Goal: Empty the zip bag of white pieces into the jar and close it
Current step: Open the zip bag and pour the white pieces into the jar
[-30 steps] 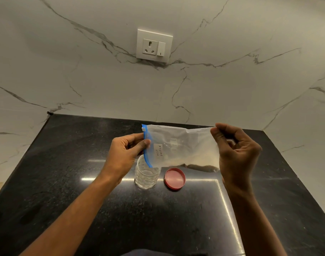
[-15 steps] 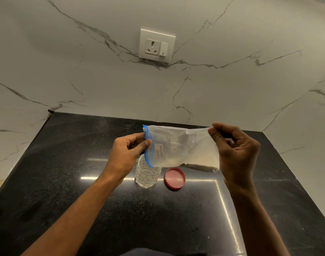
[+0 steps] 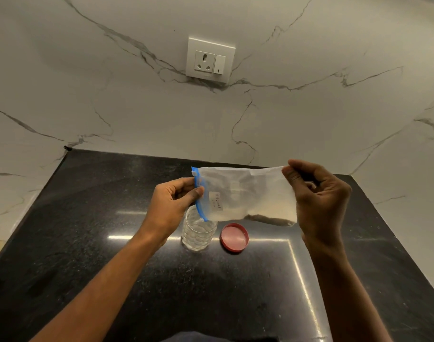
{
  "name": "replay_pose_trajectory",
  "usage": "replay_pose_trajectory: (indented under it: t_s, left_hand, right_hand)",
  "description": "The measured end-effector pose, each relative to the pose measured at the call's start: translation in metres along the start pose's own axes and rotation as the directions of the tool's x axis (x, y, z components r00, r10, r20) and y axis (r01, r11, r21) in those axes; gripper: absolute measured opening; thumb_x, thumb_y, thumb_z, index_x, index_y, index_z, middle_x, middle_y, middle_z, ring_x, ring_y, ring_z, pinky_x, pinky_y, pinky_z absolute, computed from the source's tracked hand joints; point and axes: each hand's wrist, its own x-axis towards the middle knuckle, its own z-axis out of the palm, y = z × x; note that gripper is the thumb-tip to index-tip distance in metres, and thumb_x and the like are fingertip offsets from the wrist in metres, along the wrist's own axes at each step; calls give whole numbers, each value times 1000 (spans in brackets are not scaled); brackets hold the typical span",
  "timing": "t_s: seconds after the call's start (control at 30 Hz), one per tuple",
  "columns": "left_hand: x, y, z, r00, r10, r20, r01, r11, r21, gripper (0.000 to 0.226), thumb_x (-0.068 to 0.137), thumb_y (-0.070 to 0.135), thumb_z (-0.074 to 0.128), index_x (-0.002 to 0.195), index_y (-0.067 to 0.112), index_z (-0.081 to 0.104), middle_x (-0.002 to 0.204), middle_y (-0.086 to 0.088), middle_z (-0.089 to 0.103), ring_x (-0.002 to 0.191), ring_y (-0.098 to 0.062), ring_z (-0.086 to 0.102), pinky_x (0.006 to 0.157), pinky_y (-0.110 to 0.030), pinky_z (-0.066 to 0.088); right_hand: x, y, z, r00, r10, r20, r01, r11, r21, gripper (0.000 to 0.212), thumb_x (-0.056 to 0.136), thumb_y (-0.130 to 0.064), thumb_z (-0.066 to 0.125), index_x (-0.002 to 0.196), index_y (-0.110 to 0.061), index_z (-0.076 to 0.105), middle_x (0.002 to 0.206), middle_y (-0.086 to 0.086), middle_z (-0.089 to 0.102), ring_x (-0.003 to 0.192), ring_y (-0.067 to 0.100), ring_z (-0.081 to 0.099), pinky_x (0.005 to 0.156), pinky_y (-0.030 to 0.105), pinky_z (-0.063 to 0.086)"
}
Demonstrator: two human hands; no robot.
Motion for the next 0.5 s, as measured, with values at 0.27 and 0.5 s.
replay_pose_trajectory:
  t_s: [0.27,0.5]
  left_hand:
    - [-1,0,1,1000,-23,-6,23,1000,-18,27,95,10,72,118,24,73,105,10,83,103,-9,79,78,-19,63]
    - [-2,1,0,1000,-25,-12,25,1000,-17,27,95,10,72,118,25,73,105,12,82,104,-9,78,78,-19,63]
  right_hand:
    - [1,-2,0,998,-34,44,37,998,-55,18,91,-11,79,107,-19,76,96,-2,77,83,12,74,72,17,59]
    - [1,-3,2,1000,-15,18,16,1000,-25,18,91,-13,80,107,-20,77,94,-8,78,84,11,74,72,15,58]
